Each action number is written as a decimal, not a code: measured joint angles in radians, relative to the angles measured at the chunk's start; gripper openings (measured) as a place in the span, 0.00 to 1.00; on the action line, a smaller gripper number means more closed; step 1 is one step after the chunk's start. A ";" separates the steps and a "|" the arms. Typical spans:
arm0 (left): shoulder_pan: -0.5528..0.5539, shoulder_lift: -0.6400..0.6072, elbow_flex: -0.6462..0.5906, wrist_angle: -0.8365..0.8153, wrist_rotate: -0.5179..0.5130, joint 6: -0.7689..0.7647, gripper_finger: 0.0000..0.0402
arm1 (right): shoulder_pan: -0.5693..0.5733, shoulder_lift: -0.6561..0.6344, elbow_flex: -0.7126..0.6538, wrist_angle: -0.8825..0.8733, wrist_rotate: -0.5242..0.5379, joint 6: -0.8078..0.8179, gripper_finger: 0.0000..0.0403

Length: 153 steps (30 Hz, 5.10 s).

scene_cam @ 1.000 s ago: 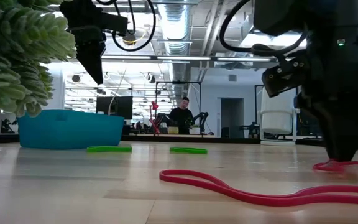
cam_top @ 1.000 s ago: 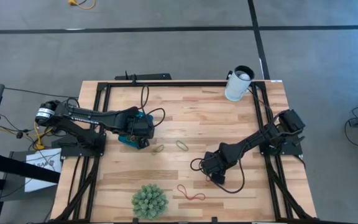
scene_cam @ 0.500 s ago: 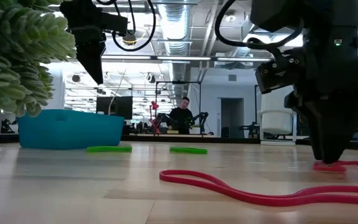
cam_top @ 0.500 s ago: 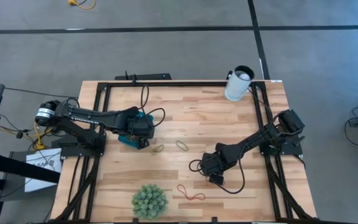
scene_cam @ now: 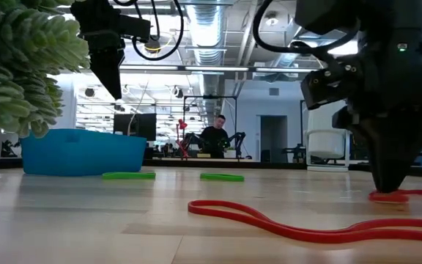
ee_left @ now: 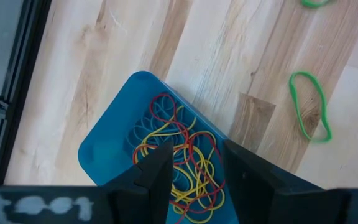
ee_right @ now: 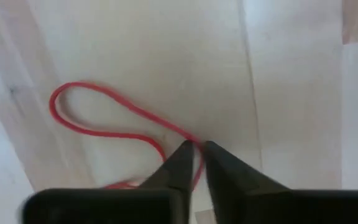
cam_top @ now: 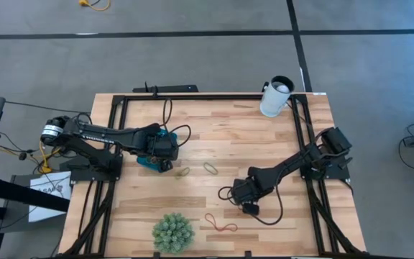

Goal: Pick and place items into bin
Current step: Put the red rubber band into the blue bin

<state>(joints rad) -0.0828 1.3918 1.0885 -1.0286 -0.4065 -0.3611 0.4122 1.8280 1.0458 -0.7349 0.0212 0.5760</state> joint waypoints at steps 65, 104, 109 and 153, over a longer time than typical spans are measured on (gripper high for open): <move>0.001 -0.395 0.002 -0.543 -0.724 -0.748 0.32 | -0.456 0.629 0.909 0.775 0.120 -0.632 0.06; -0.293 -0.110 0.002 0.502 0.002 -0.034 0.32 | -0.255 -0.190 0.910 -0.275 -0.097 -0.673 0.35; -0.336 0.092 0.002 0.720 0.202 0.125 0.32 | -0.212 -0.198 0.909 -0.324 -0.068 -0.627 0.32; -0.266 0.939 0.810 0.395 0.694 0.372 0.32 | -0.285 -0.198 0.909 -0.343 -0.067 -0.583 0.31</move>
<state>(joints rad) -0.3484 2.3310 1.8987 -0.6339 0.2880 0.0111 0.1276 1.6302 1.9545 -1.0775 -0.0460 -0.0071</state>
